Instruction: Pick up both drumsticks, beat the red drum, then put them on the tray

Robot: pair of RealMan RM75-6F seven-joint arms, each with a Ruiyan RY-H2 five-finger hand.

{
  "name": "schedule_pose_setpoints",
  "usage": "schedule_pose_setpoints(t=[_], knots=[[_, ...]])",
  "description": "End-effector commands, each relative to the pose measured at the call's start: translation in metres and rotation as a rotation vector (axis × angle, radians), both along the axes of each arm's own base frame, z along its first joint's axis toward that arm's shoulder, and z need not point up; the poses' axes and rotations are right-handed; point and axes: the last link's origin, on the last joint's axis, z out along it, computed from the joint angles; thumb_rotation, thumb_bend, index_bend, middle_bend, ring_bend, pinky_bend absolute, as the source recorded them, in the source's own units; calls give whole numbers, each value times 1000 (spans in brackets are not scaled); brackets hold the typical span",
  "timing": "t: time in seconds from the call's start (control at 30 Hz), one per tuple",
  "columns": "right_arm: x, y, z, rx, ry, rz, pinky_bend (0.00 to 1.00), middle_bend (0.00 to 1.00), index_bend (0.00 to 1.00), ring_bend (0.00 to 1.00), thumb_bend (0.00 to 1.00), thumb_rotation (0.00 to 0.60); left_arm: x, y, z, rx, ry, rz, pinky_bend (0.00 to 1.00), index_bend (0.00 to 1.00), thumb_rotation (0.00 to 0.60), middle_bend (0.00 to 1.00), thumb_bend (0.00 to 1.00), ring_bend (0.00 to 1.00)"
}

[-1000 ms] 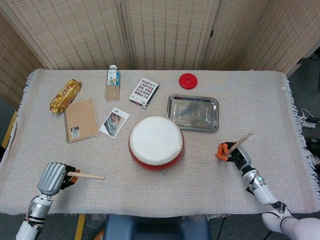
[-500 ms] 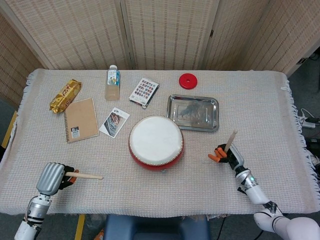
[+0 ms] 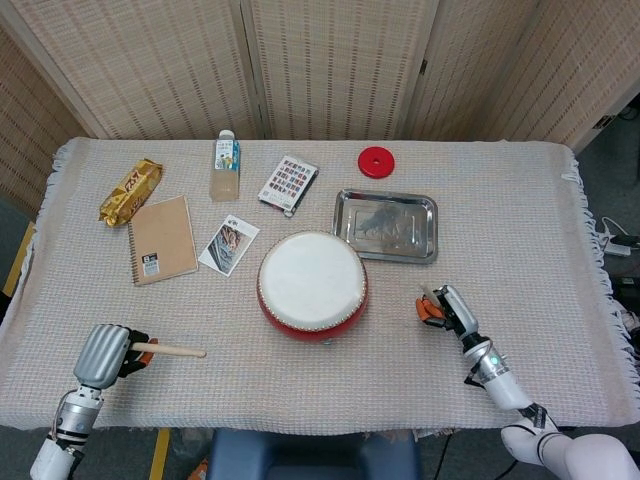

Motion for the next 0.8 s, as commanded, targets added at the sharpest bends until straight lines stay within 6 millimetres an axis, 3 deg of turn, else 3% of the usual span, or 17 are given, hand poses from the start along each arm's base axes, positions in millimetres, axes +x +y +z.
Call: schedule_pose_setpoints(t=[0.03, 0.2, 0.43, 0.57, 0.8], knots=[[1, 1, 1, -10, 60, 32, 1000, 1000, 1000, 1000, 837, 600, -1, 0, 0, -1, 0, 0, 1000, 1000, 600, 1000, 476, 1000], [0, -1, 12, -36, 257, 138, 1000, 1000, 1000, 1000, 878, 600, -2, 3, 1, -4, 17, -9, 1000, 1000, 600, 1000, 476, 1000], [17, -18, 59, -93, 594, 328, 1000, 1000, 1000, 1000, 904, 600, 6, 17, 13, 10, 92, -88, 1000, 1000, 600, 1000, 476, 1000], [48, -34, 97, -142, 750, 390, 1000, 1000, 1000, 1000, 904, 600, 26, 33, 22, 33, 154, -180, 1000, 1000, 600, 1000, 475, 1000], [104, -67, 131, -171, 907, 429, 1000, 1000, 1000, 1000, 904, 600, 66, 72, 26, 28, 262, -220, 1000, 1000, 600, 1000, 476, 1000]])
